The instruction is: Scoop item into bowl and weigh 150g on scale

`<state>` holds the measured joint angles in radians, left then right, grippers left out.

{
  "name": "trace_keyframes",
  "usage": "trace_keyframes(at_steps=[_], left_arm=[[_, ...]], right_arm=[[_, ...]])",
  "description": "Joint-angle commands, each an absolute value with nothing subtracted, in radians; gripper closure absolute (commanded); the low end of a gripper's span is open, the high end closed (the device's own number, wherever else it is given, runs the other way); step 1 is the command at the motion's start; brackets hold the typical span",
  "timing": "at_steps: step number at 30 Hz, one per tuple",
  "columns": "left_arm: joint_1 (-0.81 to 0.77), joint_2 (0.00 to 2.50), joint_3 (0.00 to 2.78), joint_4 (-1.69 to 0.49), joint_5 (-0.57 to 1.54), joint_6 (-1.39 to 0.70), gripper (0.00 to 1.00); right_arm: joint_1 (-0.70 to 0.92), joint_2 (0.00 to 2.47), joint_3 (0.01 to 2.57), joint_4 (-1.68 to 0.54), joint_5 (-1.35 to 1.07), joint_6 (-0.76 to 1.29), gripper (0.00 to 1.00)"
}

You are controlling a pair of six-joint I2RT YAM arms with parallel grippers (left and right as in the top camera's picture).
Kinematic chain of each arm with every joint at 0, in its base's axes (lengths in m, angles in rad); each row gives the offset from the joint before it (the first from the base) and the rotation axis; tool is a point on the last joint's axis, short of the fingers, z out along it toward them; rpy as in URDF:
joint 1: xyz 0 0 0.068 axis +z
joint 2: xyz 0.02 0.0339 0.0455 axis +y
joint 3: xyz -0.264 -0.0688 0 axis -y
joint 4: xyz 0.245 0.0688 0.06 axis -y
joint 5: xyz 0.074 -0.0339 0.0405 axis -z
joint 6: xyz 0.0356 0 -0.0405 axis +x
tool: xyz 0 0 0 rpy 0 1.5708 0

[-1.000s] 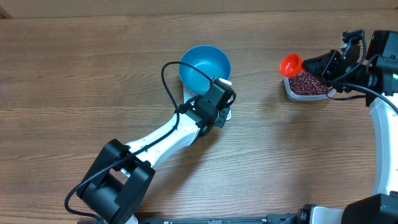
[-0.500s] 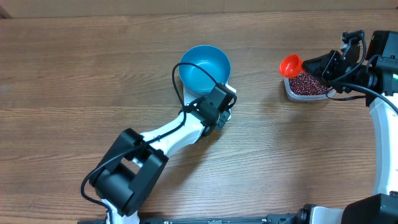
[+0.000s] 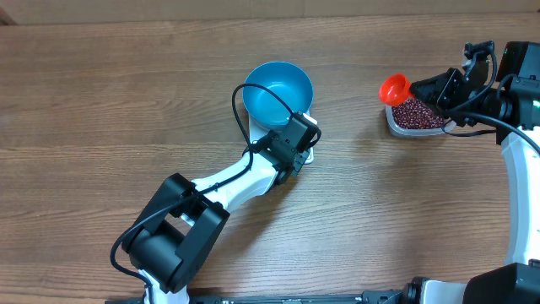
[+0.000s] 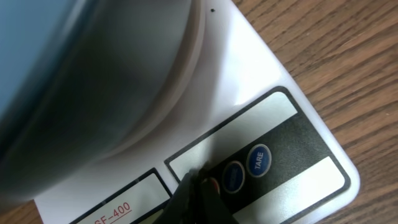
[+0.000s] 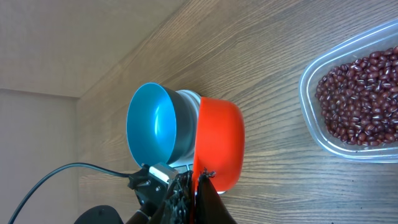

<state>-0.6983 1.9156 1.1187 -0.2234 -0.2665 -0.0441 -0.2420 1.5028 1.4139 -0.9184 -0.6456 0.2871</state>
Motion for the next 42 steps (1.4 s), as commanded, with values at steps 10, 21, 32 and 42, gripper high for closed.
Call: trace_keyframes(at_steps=[10, 21, 32, 42], left_arm=[[-0.693, 1.926, 1.110, -0.228, -0.216, -0.022, 0.96], [-0.687, 1.932, 1.104, -0.232, -0.213, -0.023, 0.96], [-0.686, 2.005, 1.104, -0.239, -0.213, -0.030, 0.96], [-0.709, 1.809, 1.110, -0.288, -0.208, -0.030, 0.96]], right_arm=[[-0.244, 1.499, 1.420, -0.915, -0.636, 0.279, 0.96], [-0.244, 1.499, 1.420, -0.916, -0.636, 0.279, 0.96], [-0.244, 1.499, 1.420, -0.922, -0.636, 0.279, 0.96], [-0.244, 1.499, 1.420, -0.922, -0.636, 0.279, 0.96]])
